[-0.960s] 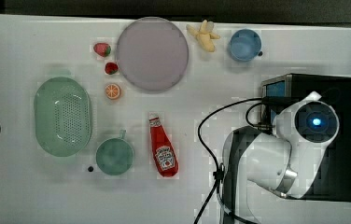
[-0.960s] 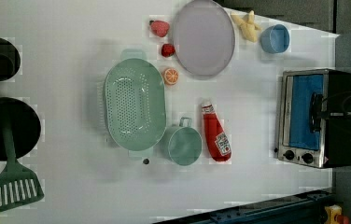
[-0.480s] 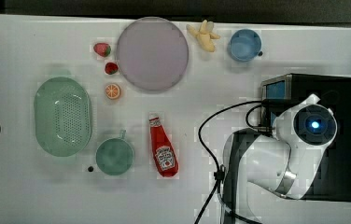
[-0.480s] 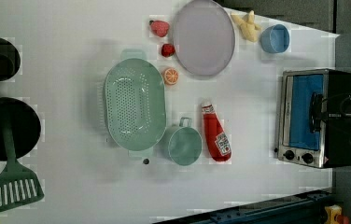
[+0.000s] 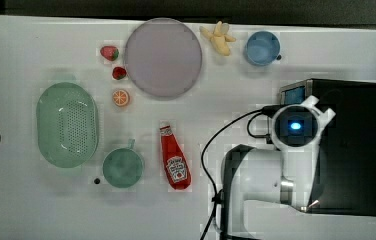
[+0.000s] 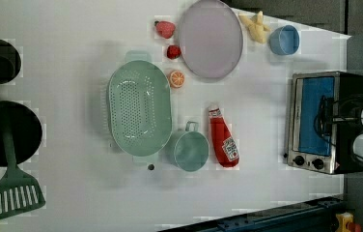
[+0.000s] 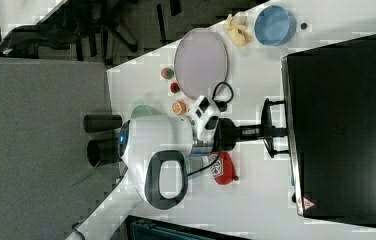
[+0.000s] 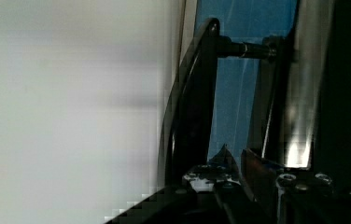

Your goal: Flap open oven.

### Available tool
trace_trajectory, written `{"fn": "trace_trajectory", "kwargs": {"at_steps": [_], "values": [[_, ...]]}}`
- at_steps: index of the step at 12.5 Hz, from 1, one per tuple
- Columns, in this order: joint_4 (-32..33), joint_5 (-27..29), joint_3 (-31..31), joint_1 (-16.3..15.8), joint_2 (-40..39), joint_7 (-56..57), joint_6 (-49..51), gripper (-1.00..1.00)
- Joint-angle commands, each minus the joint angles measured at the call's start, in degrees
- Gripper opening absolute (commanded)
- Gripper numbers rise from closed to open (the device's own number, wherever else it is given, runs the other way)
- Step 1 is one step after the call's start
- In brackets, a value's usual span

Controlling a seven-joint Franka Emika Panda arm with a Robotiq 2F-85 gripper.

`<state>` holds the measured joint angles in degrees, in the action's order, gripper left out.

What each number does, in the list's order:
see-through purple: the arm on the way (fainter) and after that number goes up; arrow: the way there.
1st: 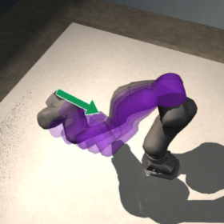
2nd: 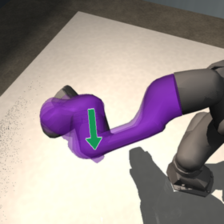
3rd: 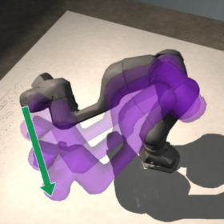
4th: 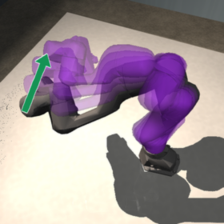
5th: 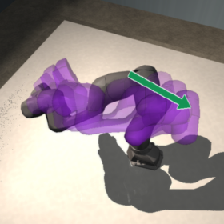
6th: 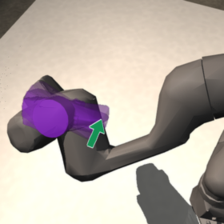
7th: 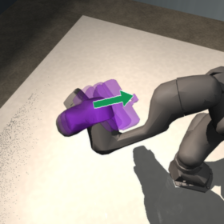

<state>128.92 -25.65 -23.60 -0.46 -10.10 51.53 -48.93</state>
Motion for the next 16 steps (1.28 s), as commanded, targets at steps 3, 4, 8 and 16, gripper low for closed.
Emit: {"fn": "trace_trajectory", "kwargs": {"at_steps": [3, 4, 8, 16], "values": [[4.6, -6.9, 4.6, -6.0, -0.7, -18.2, 0.5, -0.65], [4.6, -10.8, 5.5, -6.5, -1.6, -22.2, 0.7, -0.65], [4.1, -19.9, 9.2, -8.1, -7.3, -37.1, 1.6, -0.65], [-2.9, -22.0, 10.5, -10.6, -20.3, -44.9, -1.5, -0.65]]}}
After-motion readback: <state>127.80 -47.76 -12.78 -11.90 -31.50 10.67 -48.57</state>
